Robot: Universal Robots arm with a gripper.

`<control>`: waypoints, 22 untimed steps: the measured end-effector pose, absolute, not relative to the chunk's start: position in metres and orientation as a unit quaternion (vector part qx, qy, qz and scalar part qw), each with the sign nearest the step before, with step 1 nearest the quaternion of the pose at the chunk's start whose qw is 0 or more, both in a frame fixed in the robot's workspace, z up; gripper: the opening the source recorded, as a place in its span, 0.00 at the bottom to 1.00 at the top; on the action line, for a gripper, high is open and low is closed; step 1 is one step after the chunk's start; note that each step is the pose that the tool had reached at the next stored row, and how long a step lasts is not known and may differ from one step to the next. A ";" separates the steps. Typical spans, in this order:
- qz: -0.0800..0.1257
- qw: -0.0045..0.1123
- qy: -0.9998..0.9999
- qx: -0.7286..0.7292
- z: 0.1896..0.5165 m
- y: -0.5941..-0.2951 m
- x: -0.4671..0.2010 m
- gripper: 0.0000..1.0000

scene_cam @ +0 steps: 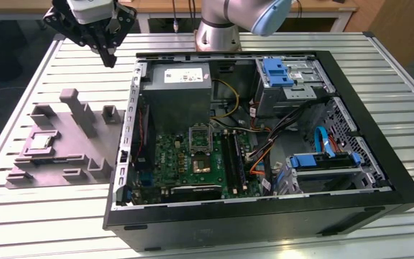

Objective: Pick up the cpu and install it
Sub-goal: 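Reach for the cpu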

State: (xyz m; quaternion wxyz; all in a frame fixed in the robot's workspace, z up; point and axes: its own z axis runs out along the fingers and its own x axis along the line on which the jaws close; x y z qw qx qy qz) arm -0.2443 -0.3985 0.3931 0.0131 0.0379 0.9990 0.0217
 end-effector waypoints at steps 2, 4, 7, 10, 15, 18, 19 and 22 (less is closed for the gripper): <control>0.022 0.013 0.999 0.038 0.393 -0.399 -0.245 0.11; 0.022 0.013 0.999 0.038 0.393 -0.399 -0.246 0.11; 0.022 0.013 0.999 0.038 0.393 -0.399 -0.248 0.11; 0.022 0.013 0.999 0.038 0.393 -0.399 -0.250 0.11; 0.022 0.013 0.999 0.038 0.393 -0.399 -0.252 0.11; 0.022 0.013 0.999 0.038 0.393 -0.398 -0.254 0.11; 0.022 0.013 0.999 0.038 0.393 -0.399 -0.255 0.11; 0.022 0.013 0.999 0.038 0.393 -0.399 -0.256 0.11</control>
